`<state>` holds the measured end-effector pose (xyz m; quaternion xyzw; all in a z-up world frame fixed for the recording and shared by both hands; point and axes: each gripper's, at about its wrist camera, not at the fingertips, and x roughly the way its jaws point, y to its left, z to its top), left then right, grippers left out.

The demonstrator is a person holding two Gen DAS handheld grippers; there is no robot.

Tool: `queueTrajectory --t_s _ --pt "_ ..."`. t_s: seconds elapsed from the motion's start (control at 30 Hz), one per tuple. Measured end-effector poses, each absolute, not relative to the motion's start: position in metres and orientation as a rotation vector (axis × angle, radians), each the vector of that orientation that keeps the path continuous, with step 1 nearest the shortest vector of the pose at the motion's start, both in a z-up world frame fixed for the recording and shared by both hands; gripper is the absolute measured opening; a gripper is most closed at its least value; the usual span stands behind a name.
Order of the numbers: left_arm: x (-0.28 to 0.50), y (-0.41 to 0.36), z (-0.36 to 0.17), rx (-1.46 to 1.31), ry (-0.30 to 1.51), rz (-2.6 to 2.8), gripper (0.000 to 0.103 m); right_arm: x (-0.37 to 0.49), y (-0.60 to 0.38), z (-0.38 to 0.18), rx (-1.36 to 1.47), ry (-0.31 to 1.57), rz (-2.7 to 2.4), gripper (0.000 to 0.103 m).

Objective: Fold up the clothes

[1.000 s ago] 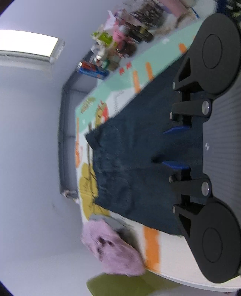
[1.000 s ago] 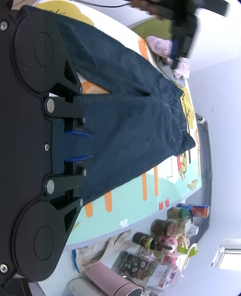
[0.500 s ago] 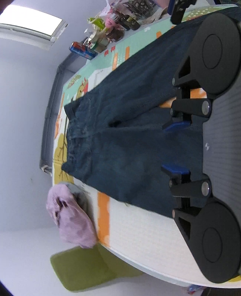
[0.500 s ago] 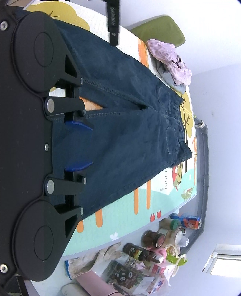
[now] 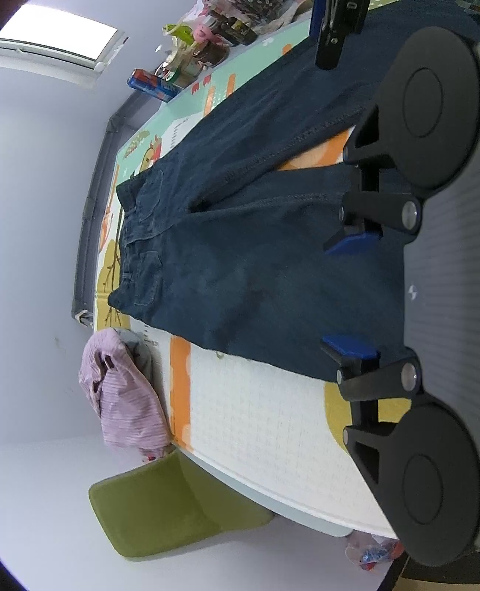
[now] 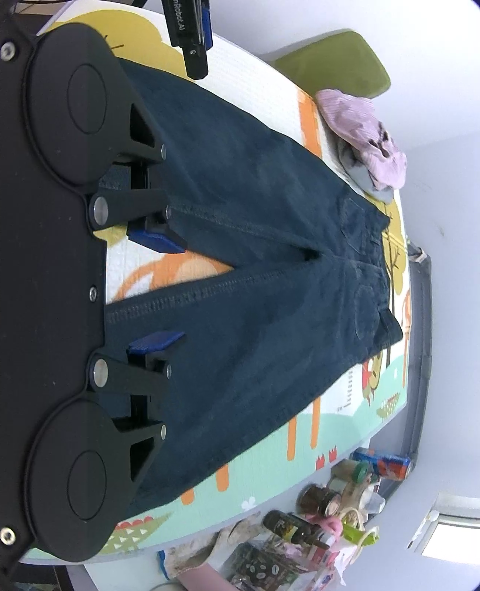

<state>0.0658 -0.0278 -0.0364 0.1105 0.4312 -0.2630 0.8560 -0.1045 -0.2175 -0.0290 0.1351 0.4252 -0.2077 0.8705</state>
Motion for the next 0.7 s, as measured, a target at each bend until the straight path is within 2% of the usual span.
queueTrajectory --t_s 0.23,0.43,0.57,0.63,0.7 --pt "0.065 -0.019 -0.040 0.258 0.966 -0.575 0.060 -0.091 -0.193 -0.030 0.252 0.942 -0.426 0.059" --pt "0.081 -0.034 -0.025 0.256 1.022 -0.687 0.067 -0.069 -0.195 -0.015 0.245 0.981 -0.422 0.063" --pt "0.097 -0.056 0.000 0.316 0.979 -0.700 0.070 -0.046 -0.204 0.009 0.202 0.990 -0.428 0.072" --pt "0.105 -0.070 0.014 0.348 0.946 -0.703 0.076 -0.031 -0.209 0.023 0.189 0.994 -0.437 0.074" --pt "0.113 -0.082 0.028 0.366 0.927 -0.701 0.077 -0.017 -0.217 0.035 0.195 1.001 -0.439 0.076"
